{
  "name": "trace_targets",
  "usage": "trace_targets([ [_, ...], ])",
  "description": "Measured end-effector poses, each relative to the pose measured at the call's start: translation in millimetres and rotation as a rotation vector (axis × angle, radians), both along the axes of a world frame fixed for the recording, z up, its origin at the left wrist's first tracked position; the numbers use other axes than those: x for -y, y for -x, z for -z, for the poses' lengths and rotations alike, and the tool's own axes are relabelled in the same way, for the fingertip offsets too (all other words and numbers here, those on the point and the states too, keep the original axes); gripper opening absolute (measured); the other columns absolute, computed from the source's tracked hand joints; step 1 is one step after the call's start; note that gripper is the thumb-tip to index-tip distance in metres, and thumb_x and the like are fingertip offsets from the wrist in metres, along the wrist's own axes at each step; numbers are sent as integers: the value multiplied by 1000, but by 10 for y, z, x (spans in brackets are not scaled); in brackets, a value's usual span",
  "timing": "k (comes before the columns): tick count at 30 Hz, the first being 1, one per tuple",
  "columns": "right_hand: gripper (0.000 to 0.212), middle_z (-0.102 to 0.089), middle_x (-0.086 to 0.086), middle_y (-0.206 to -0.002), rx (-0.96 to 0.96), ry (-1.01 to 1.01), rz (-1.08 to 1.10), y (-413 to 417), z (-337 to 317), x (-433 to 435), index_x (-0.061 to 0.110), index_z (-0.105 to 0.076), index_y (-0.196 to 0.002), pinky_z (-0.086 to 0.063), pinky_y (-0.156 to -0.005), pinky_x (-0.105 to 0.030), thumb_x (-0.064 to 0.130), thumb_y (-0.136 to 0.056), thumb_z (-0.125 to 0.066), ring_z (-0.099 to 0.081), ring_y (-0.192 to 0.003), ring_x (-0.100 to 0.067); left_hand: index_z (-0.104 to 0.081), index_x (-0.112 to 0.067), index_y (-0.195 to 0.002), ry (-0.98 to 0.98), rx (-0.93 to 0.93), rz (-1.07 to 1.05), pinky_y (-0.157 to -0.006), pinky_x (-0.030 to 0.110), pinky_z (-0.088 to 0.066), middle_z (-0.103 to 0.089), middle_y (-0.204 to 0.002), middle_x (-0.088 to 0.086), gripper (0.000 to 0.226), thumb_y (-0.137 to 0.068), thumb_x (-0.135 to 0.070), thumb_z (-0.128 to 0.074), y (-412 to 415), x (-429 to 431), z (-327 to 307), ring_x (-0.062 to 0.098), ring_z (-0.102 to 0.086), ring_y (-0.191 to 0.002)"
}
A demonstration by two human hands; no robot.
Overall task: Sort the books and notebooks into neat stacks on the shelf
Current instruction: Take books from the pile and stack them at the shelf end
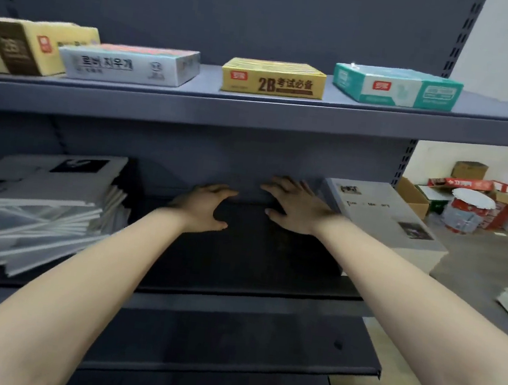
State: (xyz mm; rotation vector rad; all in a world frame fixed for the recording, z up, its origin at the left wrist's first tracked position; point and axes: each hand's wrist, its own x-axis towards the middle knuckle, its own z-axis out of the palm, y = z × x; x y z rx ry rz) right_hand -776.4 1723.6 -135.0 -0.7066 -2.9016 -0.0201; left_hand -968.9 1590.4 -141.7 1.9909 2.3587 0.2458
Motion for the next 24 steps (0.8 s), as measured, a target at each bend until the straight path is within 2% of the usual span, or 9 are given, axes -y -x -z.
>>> trace_targets([
  [4, 58, -14, -1, -156, -28, -21, -84, 596, -25, 277, 25, -24, -147, -11, -117, -47, 43, -95, -43, -10, -144, -23, -27, -29, -146, 1, -40, -93, -110, 35, -31, -25, -153, -4, 73, -84, -39, -65, 473, 419, -103, 21, -29, -137],
  [8, 58, -10, 0, -157, -34, 18, -155, 1145, -39, 617, 25, -23, -148, -10, -118, -45, 43, -96, -42, -6, -144, -23, -27, -30, -146, 13, -84, -174, -114, 33, -24, -22, -154, -2, 73, -84, -39, -64, 905, 860, -141, 25, -24, -139],
  [12, 60, -7, -1, -158, -34, 16, -229, 1653, -37, 994, 23, -20, -149, -9, -118, -42, 42, -96, -42, -6, -145, -23, -26, -29, -147, 23, -87, -252, -114, 31, -23, -21, -156, -1, 73, -85, -40, -63, 1273, 1336, -164, 24, -20, -141],
  [18, 63, -4, -2, -159, 31, 45, -304, 2324, 70, 1548, 17, -12, -151, -3, -119, -40, 41, -99, -36, -3, -146, -21, -17, -35, -149, 12, -72, -360, -116, 32, -19, -16, -157, -7, 79, -84, -41, -62, 1715, 1989, -19, 19, -17, -143],
  [21, 63, -4, -3, -159, 38, 41, -359, 2656, 113, 1767, 13, -10, -151, 0, -118, -37, 39, -99, -35, 0, -146, -18, -17, -31, -149, -10, -38, -369, -117, 32, -17, -12, -157, -10, 80, -83, -35, -62, 1856, 2204, 83, 15, -13, -144],
  [24, 67, -2, -8, -159, 52, 3, -353, 3000, 107, 1993, 9, -8, -151, 1, -118, -36, 38, -98, -38, 1, -146, -23, -20, -25, -149, -27, -40, -367, -118, 32, -11, -10, -157, -12, 75, -85, -32, -58, 1989, 2326, 140, 8, -12, -144],
])
